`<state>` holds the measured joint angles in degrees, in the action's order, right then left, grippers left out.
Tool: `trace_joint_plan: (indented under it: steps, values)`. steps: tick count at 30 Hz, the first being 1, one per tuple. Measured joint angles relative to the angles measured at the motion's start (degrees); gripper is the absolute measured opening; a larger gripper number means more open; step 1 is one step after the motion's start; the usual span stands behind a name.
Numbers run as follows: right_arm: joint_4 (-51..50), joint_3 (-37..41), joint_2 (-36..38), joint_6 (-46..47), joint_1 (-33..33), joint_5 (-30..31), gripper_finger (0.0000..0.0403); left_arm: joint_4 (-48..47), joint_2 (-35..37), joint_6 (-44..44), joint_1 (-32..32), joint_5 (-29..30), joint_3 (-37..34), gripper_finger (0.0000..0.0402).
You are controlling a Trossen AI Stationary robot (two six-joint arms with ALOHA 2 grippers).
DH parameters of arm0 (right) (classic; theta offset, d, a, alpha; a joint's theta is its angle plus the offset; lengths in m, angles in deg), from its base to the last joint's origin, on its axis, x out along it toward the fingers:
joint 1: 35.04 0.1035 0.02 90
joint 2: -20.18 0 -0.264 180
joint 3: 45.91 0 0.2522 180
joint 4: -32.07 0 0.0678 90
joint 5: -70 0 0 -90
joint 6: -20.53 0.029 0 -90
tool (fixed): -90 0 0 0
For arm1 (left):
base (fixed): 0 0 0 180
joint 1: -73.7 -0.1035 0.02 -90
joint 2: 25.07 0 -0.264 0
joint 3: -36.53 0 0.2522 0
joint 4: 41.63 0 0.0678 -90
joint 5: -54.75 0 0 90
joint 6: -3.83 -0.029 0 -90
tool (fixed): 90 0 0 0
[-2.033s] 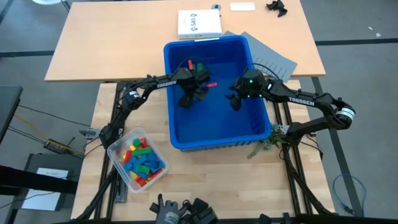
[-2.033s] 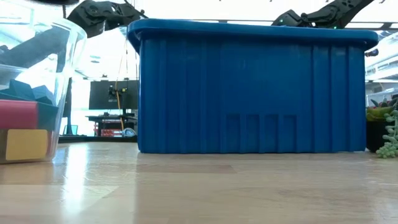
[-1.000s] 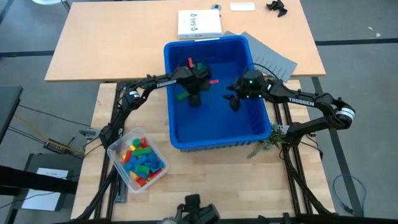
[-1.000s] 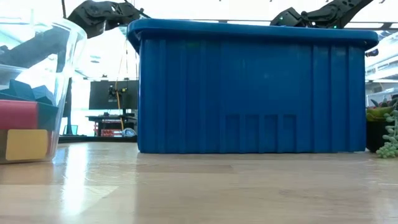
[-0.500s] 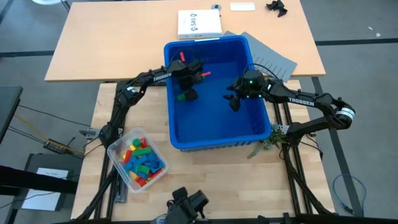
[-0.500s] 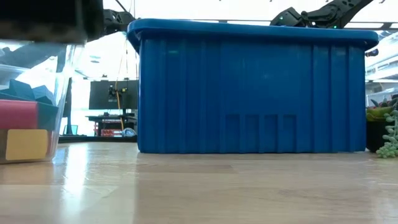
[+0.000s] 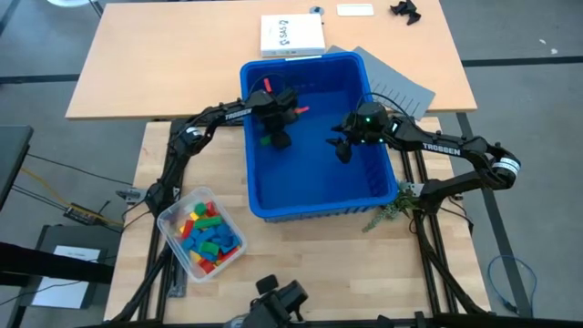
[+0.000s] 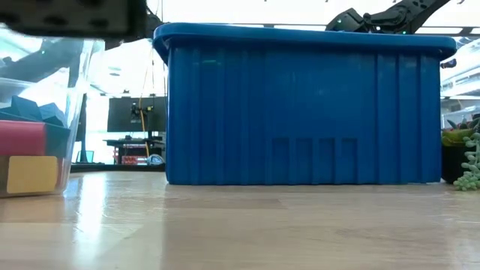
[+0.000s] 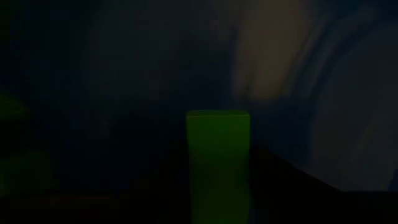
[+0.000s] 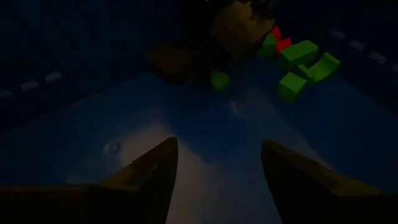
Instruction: Sort Items/Unsort Items
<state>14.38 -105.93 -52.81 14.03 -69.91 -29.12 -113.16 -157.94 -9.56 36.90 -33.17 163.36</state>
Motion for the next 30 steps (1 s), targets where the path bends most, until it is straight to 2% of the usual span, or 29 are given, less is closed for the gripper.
trace_joint_plan:
  steps: [8, 15, 24, 30]
  values:
    - [0.0, 0.0, 0.0, 0.0, 0.0, 0.0, 0.0229, -0.7, 0.1, -0.5, 1.2, 1.5, 4.5, 0.0136]
    - [0.0, 0.0, 0.0, 0.0, 0.0, 0.0, 0.0229, -2.9, 3.4, 0.1, 3.6, 3.4, 10.5, 0.0136]
    - [0.0, 0.0, 0.0, 1.4, 0.0, 0.0, 0.0229, -4.1, 14.2, 2.1, 8.1, 6.0, 10.9, 0.0136]
    - [0.0, 0.0, 0.0, 1.4, 0.0, 0.0, 0.0229, -3.9, 23.3, 4.6, 11.1, 8.8, 7.2, 0.0136]
